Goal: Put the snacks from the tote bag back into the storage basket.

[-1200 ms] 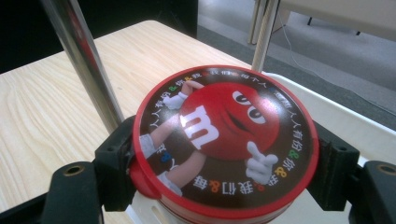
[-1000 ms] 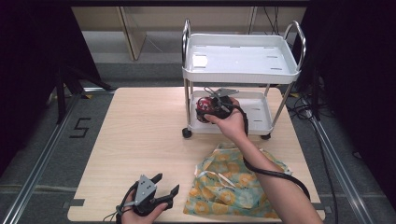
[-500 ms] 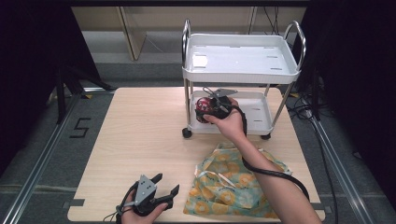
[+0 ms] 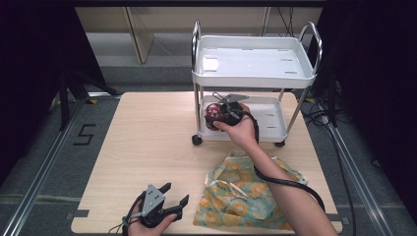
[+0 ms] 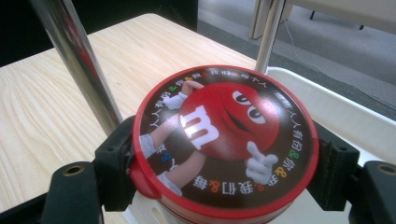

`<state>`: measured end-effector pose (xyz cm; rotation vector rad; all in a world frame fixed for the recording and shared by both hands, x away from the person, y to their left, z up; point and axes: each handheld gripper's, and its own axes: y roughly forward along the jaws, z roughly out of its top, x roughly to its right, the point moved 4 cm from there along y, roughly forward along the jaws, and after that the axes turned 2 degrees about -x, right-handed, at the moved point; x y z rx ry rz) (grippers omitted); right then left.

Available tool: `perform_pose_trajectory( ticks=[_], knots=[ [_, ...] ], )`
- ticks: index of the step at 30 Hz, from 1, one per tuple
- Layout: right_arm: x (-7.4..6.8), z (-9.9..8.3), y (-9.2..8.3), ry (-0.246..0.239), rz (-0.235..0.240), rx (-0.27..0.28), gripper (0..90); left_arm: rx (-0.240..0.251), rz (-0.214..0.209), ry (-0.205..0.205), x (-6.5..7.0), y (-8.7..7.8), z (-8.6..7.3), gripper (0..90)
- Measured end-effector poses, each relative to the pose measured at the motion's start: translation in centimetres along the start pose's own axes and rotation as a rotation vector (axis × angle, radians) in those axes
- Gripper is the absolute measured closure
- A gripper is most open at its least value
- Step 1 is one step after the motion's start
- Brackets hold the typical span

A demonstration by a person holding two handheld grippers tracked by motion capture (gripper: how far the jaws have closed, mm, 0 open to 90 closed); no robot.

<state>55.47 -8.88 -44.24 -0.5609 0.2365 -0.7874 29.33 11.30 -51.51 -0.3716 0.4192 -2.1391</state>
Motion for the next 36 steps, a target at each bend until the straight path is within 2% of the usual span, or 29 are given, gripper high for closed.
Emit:
perform_pose_trajectory(
  ticks=[1,2,3,4,5,6,10,11,13,18,19,20,22,26,28,30,32,33,36],
  knots=[
    [-0.2,0.0,0.0,0.025,0.01,-0.001,26.7,0.002,-0.001,-0.006,0.0,0.0,0.0,25.9],
    [-0.2,0.0,0.0,0.025,0.01,-0.001,26.7,0.005,-0.004,-0.004,0.0,0.0,0.0,25.9],
    [0.4,-0.2,0.1,-0.034,-0.032,-0.013,26.7,-0.001,0.0,0.007,0.0,0.0,0.0,25.9],
    [0.4,-0.2,0.1,-0.035,-0.022,-0.017,26.7,-0.001,-0.003,0.007,0.0,0.0,0.0,25.9],
    [0.4,-0.3,0.2,-0.033,-0.037,-0.018,26.7,-0.001,-0.001,0.0,0.0,0.0,0.0,25.9],
    [0.4,-0.3,0.2,-0.033,-0.032,-0.02,26.7,-0.001,-0.001,0.012,-0.1,0.0,0.0,25.9],
    [0.3,-0.3,0.3,-0.035,-0.035,-0.022,26.7,-0.001,0.0,0.002,0.0,0.0,0.0,25.9],
    [0.2,-0.3,0.3,-0.038,-0.017,-0.02,26.7,-0.002,-0.003,0.013,-0.1,0.0,0.0,25.9],
    [0.2,-0.4,0.4,-0.032,-0.031,-0.026,26.7,-0.001,-0.003,0.01,0.0,0.0,0.0,25.9],
    [0.2,-0.7,0.7,-0.04,-0.02,-0.033,26.7,0.0,-0.002,0.013,-0.1,0.0,0.0,25.9],
    [0.2,-0.7,0.8,-0.036,-0.033,-0.035,26.6,-0.001,-0.001,0.017,-0.1,0.0,0.0,25.9],
    [0.2,-0.8,0.7,-0.036,-0.015,-0.038,26.7,-0.001,0.0,0.009,0.0,0.0,0.0,25.9],
    [0.2,-0.9,0.9,-0.026,-0.032,-0.041,26.7,-0.001,0.0,0.01,0.0,0.0,0.0,25.9],
    [0.3,-1.1,1.0,-0.033,-0.023,-0.048,26.7,0.003,-0.002,-0.005,0.0,0.1,0.0,25.9],
    [0.2,-1.2,1.2,-0.032,-0.031,-0.05,26.7,0.004,-0.004,0.004,0.0,0.0,0.0,25.9],
    [0.1,-1.3,1.3,-0.031,-0.015,-0.055,26.7,0.003,-0.004,0.005,0.0,0.0,0.0,25.9],
    [0.0,-1.3,1.5,-0.028,-0.032,-0.056,26.7,-0.002,-0.003,0.009,0.0,0.0,0.0,25.9],
    [0.0,-1.4,1.6,-0.033,-0.024,-0.053,26.7,0.001,-0.002,-0.007,0.0,0.0,0.0,25.9],
    [0.0,-1.4,1.5,-0.03,-0.019,-0.062,26.6,-0.001,-0.002,-0.003,0.0,0.0,0.0,25.9]
  ],
)
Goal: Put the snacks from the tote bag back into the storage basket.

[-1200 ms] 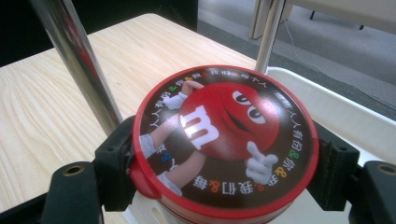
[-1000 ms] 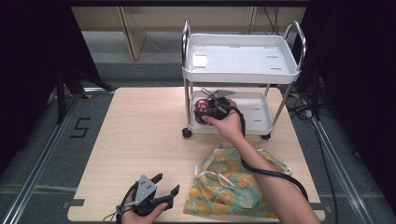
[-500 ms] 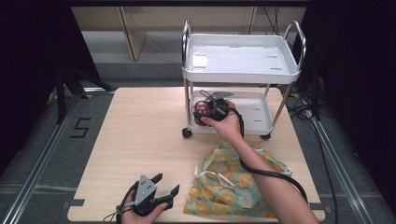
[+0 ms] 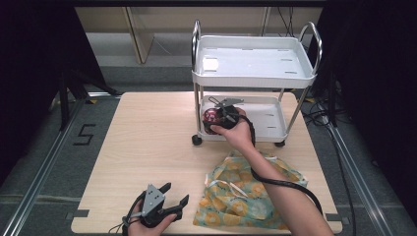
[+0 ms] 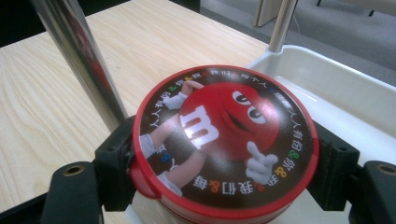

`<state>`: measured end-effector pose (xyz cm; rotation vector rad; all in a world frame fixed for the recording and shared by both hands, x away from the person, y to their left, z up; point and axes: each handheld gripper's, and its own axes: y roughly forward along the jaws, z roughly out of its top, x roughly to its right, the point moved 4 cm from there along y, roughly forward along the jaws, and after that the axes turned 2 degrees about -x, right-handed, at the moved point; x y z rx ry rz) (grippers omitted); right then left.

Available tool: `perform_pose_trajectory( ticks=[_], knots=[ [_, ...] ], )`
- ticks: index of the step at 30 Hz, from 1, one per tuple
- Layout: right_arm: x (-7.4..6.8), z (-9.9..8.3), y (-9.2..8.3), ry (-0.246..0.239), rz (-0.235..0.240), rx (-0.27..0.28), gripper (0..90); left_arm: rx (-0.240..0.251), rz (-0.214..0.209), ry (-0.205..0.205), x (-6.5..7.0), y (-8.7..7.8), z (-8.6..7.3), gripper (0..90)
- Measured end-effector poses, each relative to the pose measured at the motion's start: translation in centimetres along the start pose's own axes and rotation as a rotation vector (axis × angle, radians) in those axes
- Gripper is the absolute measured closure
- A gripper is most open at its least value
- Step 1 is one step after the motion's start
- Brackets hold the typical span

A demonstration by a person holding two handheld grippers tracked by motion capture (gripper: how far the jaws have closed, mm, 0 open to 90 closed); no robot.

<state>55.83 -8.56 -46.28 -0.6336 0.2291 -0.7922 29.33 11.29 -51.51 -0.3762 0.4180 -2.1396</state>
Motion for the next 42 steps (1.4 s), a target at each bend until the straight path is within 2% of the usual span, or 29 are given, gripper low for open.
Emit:
perform_pose_trajectory(
  ticks=[3,5,7,9,11,12,13,16,17,18,19,22,23,24,25,30,31,38,40,41,42],
  knots=[
    [0.0,-0.1,0.1,0.001,-0.011,0.001,26.7,0.005,-0.001,-0.001,0.0,0.0,0.0,25.9],
    [0.0,-0.1,0.2,-0.005,0.005,-0.003,26.6,0.005,-0.002,0.009,0.0,0.0,0.0,25.9],
    [0.0,-0.2,0.4,0.001,-0.004,-0.002,26.7,0.007,-0.001,-0.009,0.1,0.1,0.0,25.9],
    [-0.1,-0.4,0.5,0.004,0.0,-0.007,26.6,0.007,-0.006,0.012,0.0,0.1,0.1,25.9],
    [0.0,-0.5,0.5,0.002,0.012,-0.014,26.7,0.007,-0.006,0.011,0.0,0.1,0.0,25.9],
    [-0.1,-0.6,0.8,0.012,-0.009,-0.014,26.6,0.007,-0.006,0.01,0.0,0.1,0.0,25.9],
    [-0.1,-0.6,0.8,0.012,-0.009,-0.014,26.6,0.014,-0.008,0.009,0.0,0.2,0.0,25.9],
    [-0.2,-0.7,0.8,0.028,0.007,-0.024,26.6,-0.012,0.001,0.026,-0.1,0.0,0.0,25.9],
    [-0.5,-0.6,0.9,0.059,0.033,-0.015,26.6,-0.01,0.0,0.024,-0.1,0.1,0.0,25.9],
    [-0.5,-0.6,0.9,0.059,0.033,-0.015,26.6,-0.009,0.001,0.026,-0.1,0.1,0.0,25.9],
    [0.0,-0.8,0.9,0.026,-0.017,-0.036,26.6,-0.008,0.0,0.025,-0.1,0.1,0.0,25.9],
    [0.1,-0.9,0.9,0.033,-0.006,-0.032,26.6,-0.008,0.001,0.024,-0.1,0.1,0.0,25.9],
    [0.2,-1.0,1.0,0.03,-0.015,-0.036,26.6,-0.007,0.002,0.022,-0.1,0.0,0.0,25.9],
    [0.2,-1.0,1.0,0.03,-0.015,-0.036,26.6,0.005,-0.01,0.024,-0.1,0.2,0.0,25.9],
    [0.2,-1.0,1.0,0.03,-0.017,-0.034,26.6,-0.009,0.002,0.024,-0.1,0.0,0.0,25.9],
    [0.0,-1.0,1.1,0.033,-0.001,-0.02,26.6,-0.009,0.0,0.027,-0.1,0.1,0.0,25.9],
    [0.2,-1.1,1.0,0.037,-0.032,-0.032,26.5,-0.009,0.0,0.027,-0.1,0.1,0.0,25.9],
    [0.1,-1.2,1.0,0.03,-0.024,-0.049,25.9,-0.01,-0.003,0.026,-0.1,0.1,0.0,25.9],
    [0.2,-1.2,0.9,0.042,-0.022,-0.034,24.5,-0.01,-0.002,0.026,-0.1,0.1,0.0,25.9],
    [0.2,-1.2,0.8,0.058,-0.048,-0.032,21.8,-0.009,-0.001,0.027,0.0,0.1,0.0,25.9],
    [0.1,-1.1,0.7,0.082,-0.052,-0.033,20.8,-0.01,-0.001,0.027,0.0,0.1,0.0,25.9]
  ],
)
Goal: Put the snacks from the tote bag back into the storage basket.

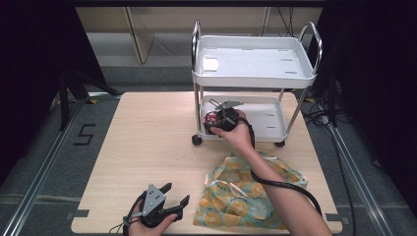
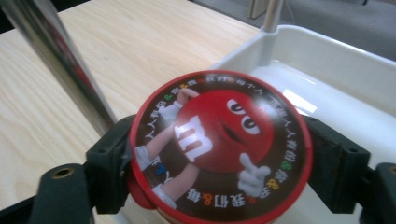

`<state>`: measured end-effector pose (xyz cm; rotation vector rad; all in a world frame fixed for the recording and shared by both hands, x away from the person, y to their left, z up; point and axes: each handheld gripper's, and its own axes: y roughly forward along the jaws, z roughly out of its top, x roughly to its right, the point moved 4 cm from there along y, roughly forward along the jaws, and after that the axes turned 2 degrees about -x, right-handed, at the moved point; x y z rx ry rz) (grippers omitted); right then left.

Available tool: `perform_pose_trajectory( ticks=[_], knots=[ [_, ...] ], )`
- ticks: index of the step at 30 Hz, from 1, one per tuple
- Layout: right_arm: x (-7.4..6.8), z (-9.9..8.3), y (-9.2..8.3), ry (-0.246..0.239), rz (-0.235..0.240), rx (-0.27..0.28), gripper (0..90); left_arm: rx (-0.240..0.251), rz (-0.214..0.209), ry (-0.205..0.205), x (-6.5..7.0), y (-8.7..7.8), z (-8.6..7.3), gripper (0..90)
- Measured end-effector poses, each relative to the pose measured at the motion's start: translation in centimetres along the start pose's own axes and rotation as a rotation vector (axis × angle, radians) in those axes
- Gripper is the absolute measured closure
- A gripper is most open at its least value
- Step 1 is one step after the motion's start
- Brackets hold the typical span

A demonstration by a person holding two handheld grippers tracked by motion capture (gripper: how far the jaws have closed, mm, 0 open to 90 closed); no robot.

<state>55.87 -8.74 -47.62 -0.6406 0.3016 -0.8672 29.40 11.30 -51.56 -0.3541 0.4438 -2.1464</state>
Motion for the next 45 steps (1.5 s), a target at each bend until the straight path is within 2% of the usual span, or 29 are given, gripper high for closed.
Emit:
perform_pose_trajectory(
  ticks=[2,3,4,8,10,11,12,14,16,18,19,20,21,23,24,25,27,28,29,30,32,35,37,38,39,42,43,44,45],
  knots=[
    [0.0,0.0,-0.2,0.006,-0.001,0.002,20.5,-0.002,0.0,0.001,0.0,0.0,0.0,25.9],
    [-0.3,0.2,-0.4,0.028,0.018,0.013,20.0,-0.002,0.0,0.001,0.0,0.0,0.0,25.9],
    [0.1,0.2,-0.7,-0.008,0.001,0.01,19.6,-0.002,0.0,0.001,0.0,0.0,0.0,25.9],
    [0.0,0.3,-1.5,0.009,0.002,0.016,19.0,0.0,0.001,0.001,0.0,0.0,0.0,25.8],
    [-0.2,0.4,-2.0,-0.016,0.041,0.039,19.0,0.001,0.001,0.0,0.0,0.0,0.0,25.8],
    [-0.2,0.3,-2.6,-0.001,0.034,0.036,18.9,0.003,0.0,-0.001,0.0,0.0,0.0,25.8],
    [-0.1,0.4,-3.0,-0.034,0.045,0.05,18.5,0.005,-0.001,-0.001,0.0,0.0,0.0,25.8],
    [-0.1,0.2,-3.9,-0.024,0.049,0.05,18.4,0.004,0.001,-0.002,0.0,0.0,0.0,25.8],
    [0.1,0.1,-4.8,-0.054,0.064,0.064,18.4,0.003,0.002,0.0,0.0,0.0,0.0,25.8],
    [0.1,-0.1,-5.8,-0.03,0.062,0.068,18.4,0.011,-0.004,-0.001,0.0,0.1,0.0,25.8],
    [0.2,-0.2,-6.2,-0.051,0.066,0.071,18.4,0.013,-0.004,-0.014,0.0,0.2,0.0,25.8],
    [0.1,-0.4,-6.9,-0.021,0.072,0.064,18.4,0.003,0.006,-0.023,0.1,0.1,0.0,25.8],
    [0.3,-0.5,-7.1,-0.061,0.07,0.071,18.4,0.012,0.003,-0.031,0.2,0.2,0.0,25.8],
    [0.1,-0.9,-8.0,-0.029,0.084,0.064,18.4,0.012,0.004,-0.031,0.2,0.2,0.0,25.8],
    [0.3,-1.0,-8.2,-0.065,0.085,0.076,18.4,0.003,0.006,-0.022,0.1,0.1,-0.1,25.8],
    [0.2,-1.3,-8.6,-0.038,0.082,0.062,18.4,0.004,0.009,-0.024,0.1,0.1,-0.1,25.8],
    [0.4,-1.6,-9.2,-0.05,0.078,0.073,18.7,0.004,0.009,-0.023,0.1,0.1,-0.1,25.8],
    [0.3,-1.8,-9.4,-0.023,0.071,0.074,18.7,0.007,0.006,-0.024,0.0,0.1,0.0,25.8],
    [0.3,-2.0,-9.7,-0.031,0.088,0.076,18.7,0.007,0.006,-0.028,0.1,0.1,-0.1,25.8],
    [0.6,-2.2,-10.0,-0.073,0.076,0.075,18.7,0.007,0.006,-0.027,0.1,0.1,-0.1,25.8],
    [0.4,-2.8,-10.6,-0.042,0.078,0.063,18.8,0.007,0.007,-0.027,0.1,0.1,-0.1,25.8],
    [0.5,-3.4,-11.3,-0.044,0.078,0.061,18.8,0.007,0.008,-0.028,0.1,0.2,-0.1,25.8],
    [0.7,-3.6,-11.6,-0.076,0.075,0.075,18.9,0.008,0.009,-0.028,0.1,0.2,-0.1,25.8],
    [0.6,-3.9,-12.0,-0.051,0.075,0.063,18.9,0.008,0.01,-0.03,0.1,0.2,-0.1,25.8],
    [0.7,-4.0,-12.2,-0.073,0.067,0.07,18.9,0.007,0.01,-0.03,0.0,0.2,-0.1,25.8],
    [0.7,-4.6,-12.7,-0.073,0.071,0.07,18.9,0.011,0.007,-0.021,0.0,0.2,0.0,25.7],
    [0.7,-4.9,-12.9,-0.071,0.076,0.068,18.9,0.004,0.009,-0.014,-0.1,0.1,-0.1,25.7],
    [0.5,-5.2,-13.2,-0.028,0.075,0.054,18.9,0.005,0.009,-0.015,-0.1,0.2,-0.1,25.8],
    [0.7,-5.4,-13.3,-0.061,0.074,0.075,19.0,0.006,0.01,-0.015,-0.1,0.2,-0.1,25.8]
  ],
)
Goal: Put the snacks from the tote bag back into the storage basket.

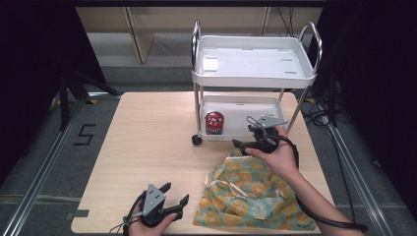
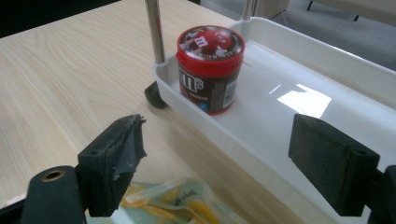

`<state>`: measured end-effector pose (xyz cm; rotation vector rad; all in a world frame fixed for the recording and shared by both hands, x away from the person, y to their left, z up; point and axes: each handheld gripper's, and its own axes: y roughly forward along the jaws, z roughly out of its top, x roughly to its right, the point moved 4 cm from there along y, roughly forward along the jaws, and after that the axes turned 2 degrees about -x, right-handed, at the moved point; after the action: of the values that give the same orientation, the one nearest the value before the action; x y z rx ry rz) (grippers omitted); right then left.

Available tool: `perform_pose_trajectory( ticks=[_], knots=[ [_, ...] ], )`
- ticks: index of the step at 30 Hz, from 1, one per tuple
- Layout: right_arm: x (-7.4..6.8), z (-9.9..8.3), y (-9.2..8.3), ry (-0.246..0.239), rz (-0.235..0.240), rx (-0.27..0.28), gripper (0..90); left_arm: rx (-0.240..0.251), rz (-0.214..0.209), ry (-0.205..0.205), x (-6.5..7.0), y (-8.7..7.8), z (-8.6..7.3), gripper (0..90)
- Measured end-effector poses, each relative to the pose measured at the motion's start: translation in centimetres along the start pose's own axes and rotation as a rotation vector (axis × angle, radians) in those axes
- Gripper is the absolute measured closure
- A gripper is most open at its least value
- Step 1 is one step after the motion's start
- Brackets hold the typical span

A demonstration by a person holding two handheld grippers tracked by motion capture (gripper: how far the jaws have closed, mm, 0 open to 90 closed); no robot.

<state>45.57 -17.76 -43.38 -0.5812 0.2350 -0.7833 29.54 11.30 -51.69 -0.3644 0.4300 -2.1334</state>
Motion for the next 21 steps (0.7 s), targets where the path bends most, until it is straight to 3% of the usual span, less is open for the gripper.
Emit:
perform_pose_trajectory(
  ticks=[1,2,3,5,9,11,12,13,16,17,21],
  knots=[
    [0.1,-0.2,-0.2,-0.011,-0.011,0.004,19.0,0.0,-0.002,0.003,0.0,0.0,0.0,25.8],
    [-0.2,-0.5,-0.4,0.018,0.0,-0.013,19.0,0.01,-0.004,-0.009,0.1,0.1,0.0,25.7],
    [0.1,-0.6,-0.5,-0.016,-0.002,0.005,19.1,0.009,-0.005,-0.005,0.1,0.0,0.0,25.8],
    [-0.3,-1.1,-1.0,0.036,0.004,-0.017,19.3,0.0,0.0,0.003,0.0,0.0,0.0,25.7],
    [0.0,-1.8,-1.8,0.002,-0.008,-0.005,19.6,-0.001,0.001,0.001,0.0,0.0,0.0,25.7],
    [-0.1,-2.2,-2.2,0.019,-0.005,-0.006,19.6,0.006,-0.002,0.001,0.0,0.1,0.0,25.7],
    [0.2,-2.3,-2.4,-0.007,-0.018,0.004,19.8,0.005,-0.001,0.002,0.0,0.1,0.0,25.7],
    [-0.1,-2.6,-2.7,0.032,-0.01,-0.01,19.8,0.005,-0.001,0.002,0.0,0.1,0.0,25.7],
    [-0.2,-3.1,-3.2,0.025,-0.005,-0.009,19.8,0.0,0.003,0.003,0.0,0.1,0.0,25.7],
    [0.0,-3.2,-3.3,-0.004,-0.013,0.007,19.8,-0.008,0.009,0.004,0.0,0.0,0.0,25.7],
    [-0.3,-4.1,-3.9,0.013,-0.008,-0.008,19.9,0.006,0.0,0.002,0.0,0.1,0.0,25.7]
  ],
)
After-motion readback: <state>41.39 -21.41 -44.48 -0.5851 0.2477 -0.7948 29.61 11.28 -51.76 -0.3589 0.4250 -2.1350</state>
